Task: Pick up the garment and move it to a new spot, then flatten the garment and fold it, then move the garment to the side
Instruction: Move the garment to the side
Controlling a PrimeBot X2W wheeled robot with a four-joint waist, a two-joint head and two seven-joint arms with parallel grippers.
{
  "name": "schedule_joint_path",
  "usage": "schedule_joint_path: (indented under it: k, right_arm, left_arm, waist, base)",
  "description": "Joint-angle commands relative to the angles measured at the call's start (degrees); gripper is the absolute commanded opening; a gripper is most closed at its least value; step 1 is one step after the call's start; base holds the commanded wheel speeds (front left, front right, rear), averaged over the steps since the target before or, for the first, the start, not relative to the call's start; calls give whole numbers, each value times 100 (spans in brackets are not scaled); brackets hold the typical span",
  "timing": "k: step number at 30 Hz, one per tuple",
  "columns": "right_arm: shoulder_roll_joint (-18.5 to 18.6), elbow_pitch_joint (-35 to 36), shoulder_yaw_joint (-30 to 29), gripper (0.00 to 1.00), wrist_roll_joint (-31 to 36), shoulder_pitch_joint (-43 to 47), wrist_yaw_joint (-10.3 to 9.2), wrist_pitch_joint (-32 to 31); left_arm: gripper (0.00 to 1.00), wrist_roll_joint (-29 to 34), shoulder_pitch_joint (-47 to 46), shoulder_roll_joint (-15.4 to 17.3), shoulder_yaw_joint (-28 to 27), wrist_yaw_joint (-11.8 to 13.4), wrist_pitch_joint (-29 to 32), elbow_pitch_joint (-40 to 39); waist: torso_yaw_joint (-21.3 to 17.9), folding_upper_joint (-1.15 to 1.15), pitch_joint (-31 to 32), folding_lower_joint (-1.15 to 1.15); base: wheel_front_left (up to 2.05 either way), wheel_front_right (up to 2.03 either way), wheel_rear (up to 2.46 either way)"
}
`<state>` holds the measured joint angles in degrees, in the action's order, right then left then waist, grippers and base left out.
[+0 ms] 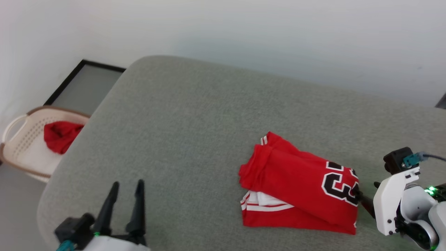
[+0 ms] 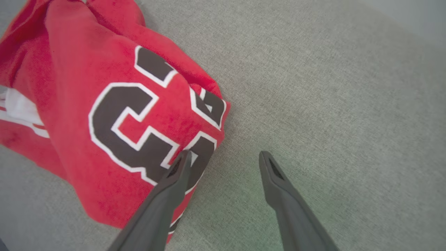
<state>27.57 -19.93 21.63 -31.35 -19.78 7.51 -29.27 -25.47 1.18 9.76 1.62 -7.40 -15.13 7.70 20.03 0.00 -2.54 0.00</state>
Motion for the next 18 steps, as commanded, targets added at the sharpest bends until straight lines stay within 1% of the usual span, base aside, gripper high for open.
schedule_joint_path:
  k: [1,6,12,13,14,15,18]
  right_arm:
    - [-4,-62,33,100,-155,-111,-5,-195]
    - [9,-164,272,100,-428,-270,-4,-601]
    - [-78,-477,562,100,-692,-258,-1,-938]
    - [-95,-506,591,68,-729,-252,-1,-952]
    - [-109,-537,618,24,-791,-262,0,-972]
    - [-99,-545,683,0,-834,-274,0,-990]
    - [7,-556,763,0,-953,-310,-1,-971]
  left_arm:
    - [100,-17,-139,-67,86,-17,3,17]
    - [100,-31,-353,-209,285,-17,3,91]
    - [100,-76,-433,-272,320,-17,3,150]
    - [100,-89,-440,-275,315,-17,3,149]
    - [100,-87,-440,-268,312,-17,3,154]
    - [100,-87,-454,-268,324,-17,3,159]
    - [100,-108,-479,-259,324,-17,3,160]
  waist:
    - [300,0,-330,0]
    - [499,0,-565,0]
    - [567,0,-629,0]
    - [565,0,-630,0]
    - [560,0,-630,0]
    - [555,0,-630,0]
    - [523,0,-627,0]
  base:
    - [0,0,0]
    - [0,0,0]
    - [0,0,0]
    - [0,0,0]
    - [0,0,0]
    - [0,0,0]
    - [0,0,0]
